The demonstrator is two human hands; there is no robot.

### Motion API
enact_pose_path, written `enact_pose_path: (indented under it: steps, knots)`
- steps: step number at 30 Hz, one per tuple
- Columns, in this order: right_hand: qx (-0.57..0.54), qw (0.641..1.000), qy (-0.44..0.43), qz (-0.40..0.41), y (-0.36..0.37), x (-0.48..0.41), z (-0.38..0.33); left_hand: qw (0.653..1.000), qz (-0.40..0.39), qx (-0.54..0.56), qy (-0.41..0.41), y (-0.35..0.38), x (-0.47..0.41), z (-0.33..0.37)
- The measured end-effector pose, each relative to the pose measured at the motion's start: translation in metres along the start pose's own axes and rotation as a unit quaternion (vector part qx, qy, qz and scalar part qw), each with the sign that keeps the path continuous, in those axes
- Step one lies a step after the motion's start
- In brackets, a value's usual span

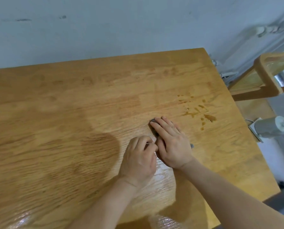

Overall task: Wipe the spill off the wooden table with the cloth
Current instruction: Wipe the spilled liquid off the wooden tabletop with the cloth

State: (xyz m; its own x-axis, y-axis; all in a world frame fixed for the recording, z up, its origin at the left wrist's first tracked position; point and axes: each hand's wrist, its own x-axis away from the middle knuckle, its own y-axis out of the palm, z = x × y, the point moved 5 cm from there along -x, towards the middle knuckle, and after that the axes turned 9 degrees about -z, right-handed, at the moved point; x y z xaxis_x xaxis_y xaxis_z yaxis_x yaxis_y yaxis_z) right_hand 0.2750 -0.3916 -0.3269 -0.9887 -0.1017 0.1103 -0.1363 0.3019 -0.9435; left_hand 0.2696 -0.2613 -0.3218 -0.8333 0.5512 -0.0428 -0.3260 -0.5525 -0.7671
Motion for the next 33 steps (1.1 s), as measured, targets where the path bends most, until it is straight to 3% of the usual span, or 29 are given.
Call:
enact_pose_path:
  steps: [7, 19, 21, 25, 27, 31, 33]
  knots:
    - [0.007, 1.000, 0.024, 0.011, -0.006, -0.016, 0.007, 0.973, -0.023, -0.141, -0.180, -0.045, -0.080, -0.071]
    - [-0.030, 0.999, 0.018, 0.010, -0.023, -0.227, 0.011, 0.957, 0.024, -0.203, -0.206, -0.043, -0.086, -0.075]
    - [-0.030, 0.999, -0.033, -0.004, -0.017, -0.208, 0.000, 0.959, 0.024, -0.197, -0.202, -0.043, -0.084, -0.075]
    - [-0.015, 0.973, -0.221, -0.069, -0.009, -0.114, -0.003, 0.957, 0.034, -0.204, -0.203, -0.046, -0.086, -0.072]
    - [0.015, 0.965, -0.252, -0.072, -0.015, -0.115, 0.020, 0.957, 0.032, -0.203, -0.204, -0.046, -0.087, -0.072]
    - [0.006, 0.998, -0.070, -0.009, -0.041, -0.190, 0.056, 0.958, 0.016, -0.196, -0.211, -0.047, -0.088, -0.072]
    - [-0.001, 1.000, -0.020, 0.001, -0.040, -0.225, 0.050, 0.957, 0.014, -0.199, -0.209, -0.046, -0.088, -0.073]
